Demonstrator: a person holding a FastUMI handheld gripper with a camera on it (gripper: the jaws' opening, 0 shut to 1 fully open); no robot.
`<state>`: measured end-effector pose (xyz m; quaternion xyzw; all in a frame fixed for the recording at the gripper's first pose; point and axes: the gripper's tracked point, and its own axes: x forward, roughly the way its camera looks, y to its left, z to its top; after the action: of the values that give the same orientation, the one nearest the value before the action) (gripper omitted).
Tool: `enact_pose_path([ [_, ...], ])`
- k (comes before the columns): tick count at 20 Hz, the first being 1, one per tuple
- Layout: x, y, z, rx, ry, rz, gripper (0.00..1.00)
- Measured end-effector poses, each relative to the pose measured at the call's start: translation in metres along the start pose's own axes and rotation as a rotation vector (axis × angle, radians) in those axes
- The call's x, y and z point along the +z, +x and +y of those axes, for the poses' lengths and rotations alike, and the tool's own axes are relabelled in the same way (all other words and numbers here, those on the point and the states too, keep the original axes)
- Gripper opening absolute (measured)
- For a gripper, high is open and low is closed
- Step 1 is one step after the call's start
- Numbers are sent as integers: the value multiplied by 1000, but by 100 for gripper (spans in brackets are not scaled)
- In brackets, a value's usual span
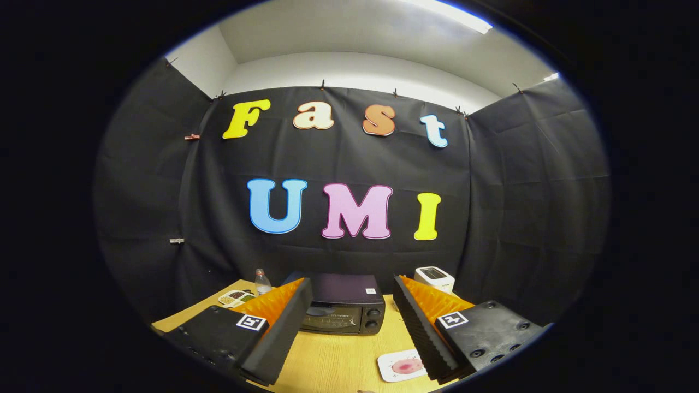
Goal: Open the toaster oven, put the food inside, and close the toaster oven door.
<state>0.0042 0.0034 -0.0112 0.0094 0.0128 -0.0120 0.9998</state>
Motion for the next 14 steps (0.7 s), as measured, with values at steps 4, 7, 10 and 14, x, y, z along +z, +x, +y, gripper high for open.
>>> enact_pose_path([
  [4,-2,0,2,-19,-3,5,97],
  [7,-4,-1,6,-30,-10,7,97],
  [10,-6,1,12,-36,-20,11,97],
  [14,-5,13,22,-19,-11,10,97],
])
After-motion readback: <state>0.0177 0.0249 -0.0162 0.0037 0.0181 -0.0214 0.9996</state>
